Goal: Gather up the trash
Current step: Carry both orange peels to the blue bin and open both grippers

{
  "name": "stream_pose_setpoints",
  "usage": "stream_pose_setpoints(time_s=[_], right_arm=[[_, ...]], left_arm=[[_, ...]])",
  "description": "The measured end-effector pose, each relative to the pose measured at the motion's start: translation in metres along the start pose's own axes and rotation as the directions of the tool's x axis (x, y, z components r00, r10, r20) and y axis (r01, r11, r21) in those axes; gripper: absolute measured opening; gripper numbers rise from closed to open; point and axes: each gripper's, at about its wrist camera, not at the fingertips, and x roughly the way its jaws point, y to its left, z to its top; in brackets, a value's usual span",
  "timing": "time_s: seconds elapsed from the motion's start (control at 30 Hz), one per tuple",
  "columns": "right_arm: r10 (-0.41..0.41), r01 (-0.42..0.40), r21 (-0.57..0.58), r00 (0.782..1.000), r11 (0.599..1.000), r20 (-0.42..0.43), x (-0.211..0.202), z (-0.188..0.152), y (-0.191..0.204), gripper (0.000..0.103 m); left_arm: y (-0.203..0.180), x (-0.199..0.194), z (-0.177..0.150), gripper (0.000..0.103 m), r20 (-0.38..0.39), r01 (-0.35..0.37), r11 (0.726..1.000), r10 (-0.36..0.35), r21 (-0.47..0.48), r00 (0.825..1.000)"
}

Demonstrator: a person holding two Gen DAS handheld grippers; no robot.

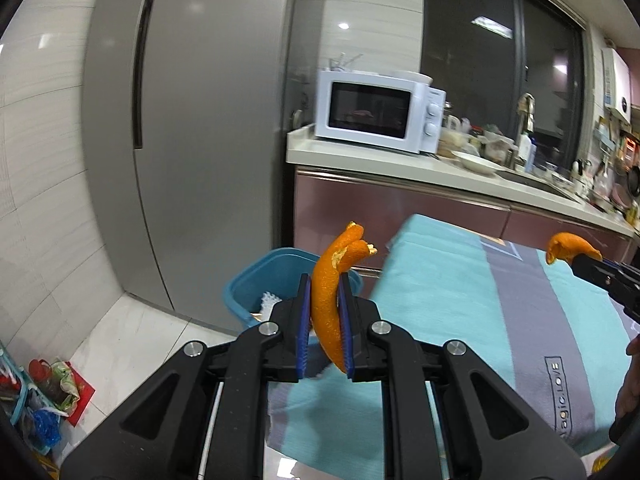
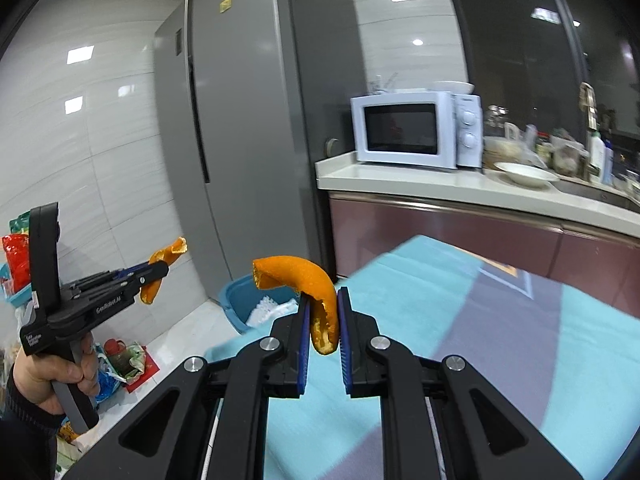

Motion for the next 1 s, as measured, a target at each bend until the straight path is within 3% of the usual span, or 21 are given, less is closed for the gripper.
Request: stream_pose_setpoints(time_s=[0.23,0.43,0.7,1.0], right_arm=[[0.062,-0.064,-0.051,0.997,0.997,-0.041,0.064,0.032,0.021,0.012],[0.087,-0.098,-0.086,0.988,0.991,-0.127,0.135,0.047,0.038,0.012],[0.081,-0.110,-0.110,0.967,0.988,-0.240,0.215,0.049,0.055,0.012],[0.046,-0.090,-0.103,0.930,0.991,-0.366,0.272,0.033,0.056,0.012]], left_arm=[[0.027,0.019,0.007,0.013,-0.015,-0.031,0.999,0.031,-0.022,0.999],[0.037,0.072,0.015,0.013,-0.059,-0.056,0.998,0.054,-0.040,0.997],[0.047,0.140,0.016,0.013,-0.128,-0.072,0.997,0.066,-0.040,0.990],[0.049,0.212,0.005,0.013,-0.224,-0.082,0.995,0.067,-0.058,0.972]])
